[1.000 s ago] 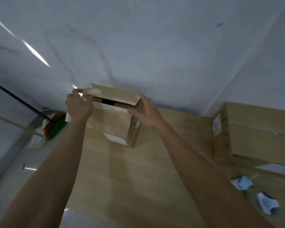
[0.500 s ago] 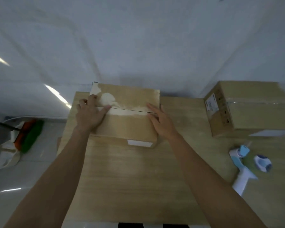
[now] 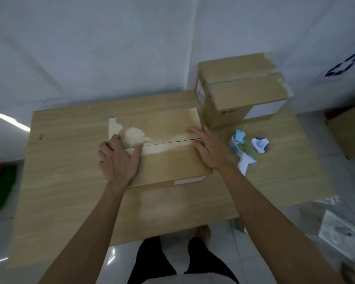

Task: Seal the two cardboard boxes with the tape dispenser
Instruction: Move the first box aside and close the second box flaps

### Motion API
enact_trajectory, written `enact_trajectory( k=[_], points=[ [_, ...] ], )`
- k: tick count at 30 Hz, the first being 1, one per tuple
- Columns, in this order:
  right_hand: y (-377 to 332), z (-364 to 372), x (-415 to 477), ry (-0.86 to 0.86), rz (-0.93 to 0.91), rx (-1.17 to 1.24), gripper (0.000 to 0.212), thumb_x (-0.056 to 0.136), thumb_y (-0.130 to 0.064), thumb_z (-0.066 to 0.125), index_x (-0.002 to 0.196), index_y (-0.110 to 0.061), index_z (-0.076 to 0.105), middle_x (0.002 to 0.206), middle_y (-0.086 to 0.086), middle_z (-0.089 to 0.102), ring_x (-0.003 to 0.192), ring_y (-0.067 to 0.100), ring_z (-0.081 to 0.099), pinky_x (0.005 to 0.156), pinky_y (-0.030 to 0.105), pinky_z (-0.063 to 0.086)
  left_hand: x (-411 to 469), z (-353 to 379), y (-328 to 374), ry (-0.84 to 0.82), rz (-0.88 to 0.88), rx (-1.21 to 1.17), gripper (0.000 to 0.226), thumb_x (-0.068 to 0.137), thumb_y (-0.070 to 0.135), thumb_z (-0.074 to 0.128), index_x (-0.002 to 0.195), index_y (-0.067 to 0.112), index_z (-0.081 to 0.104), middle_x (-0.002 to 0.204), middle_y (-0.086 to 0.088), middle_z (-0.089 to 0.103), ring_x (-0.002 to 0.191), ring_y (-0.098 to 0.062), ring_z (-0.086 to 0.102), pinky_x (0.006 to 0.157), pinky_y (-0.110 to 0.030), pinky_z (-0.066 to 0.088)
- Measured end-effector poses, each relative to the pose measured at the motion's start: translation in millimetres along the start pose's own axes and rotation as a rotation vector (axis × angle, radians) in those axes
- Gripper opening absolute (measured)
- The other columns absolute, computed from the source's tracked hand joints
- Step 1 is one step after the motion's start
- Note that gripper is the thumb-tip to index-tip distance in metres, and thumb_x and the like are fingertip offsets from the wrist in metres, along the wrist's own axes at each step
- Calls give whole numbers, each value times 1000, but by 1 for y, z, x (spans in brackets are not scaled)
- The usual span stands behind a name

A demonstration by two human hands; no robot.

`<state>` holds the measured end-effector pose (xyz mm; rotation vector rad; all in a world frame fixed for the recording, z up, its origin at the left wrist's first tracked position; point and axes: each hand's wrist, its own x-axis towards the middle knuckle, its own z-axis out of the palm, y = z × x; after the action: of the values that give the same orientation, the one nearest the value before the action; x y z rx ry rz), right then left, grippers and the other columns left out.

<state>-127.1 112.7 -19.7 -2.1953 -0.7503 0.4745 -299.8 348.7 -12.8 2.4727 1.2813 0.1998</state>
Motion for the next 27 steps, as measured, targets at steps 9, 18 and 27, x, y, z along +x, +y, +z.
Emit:
enact_trajectory(
  k=[9, 18, 27],
  points=[
    [81, -39, -67, 747, 457, 230, 14, 99, -25, 57, 102, -13, 63, 94, 6, 70, 88, 25, 66, 80, 42, 55, -74, 43, 98, 75, 297, 71, 53, 105, 42, 38, 152, 19, 42, 165, -10, 28, 155, -32, 18, 123, -58, 6],
    [131, -17, -62, 413, 1004, 575, 59, 79, -38, 84, 121, -7, 56, 113, -2, 61, 100, 17, 59, 79, 29, 46, -93, 72, 131, -145, 402, 227, 75, 100, 67, 11, 163, 26, 6, 171, -6, -1, 157, -30, -4, 126, -53, 1],
    [137, -53, -89, 338, 888, 1047, 8, 90, 0, 57, 89, -4, 50, 68, 16, 59, 42, 19, 50, 47, 29, 47, -90, 69, 134, -201, 399, 254, 78, 99, 70, 7, 163, 26, 0, 171, -7, -8, 157, -30, -8, 126, -54, 0]
  ],
)
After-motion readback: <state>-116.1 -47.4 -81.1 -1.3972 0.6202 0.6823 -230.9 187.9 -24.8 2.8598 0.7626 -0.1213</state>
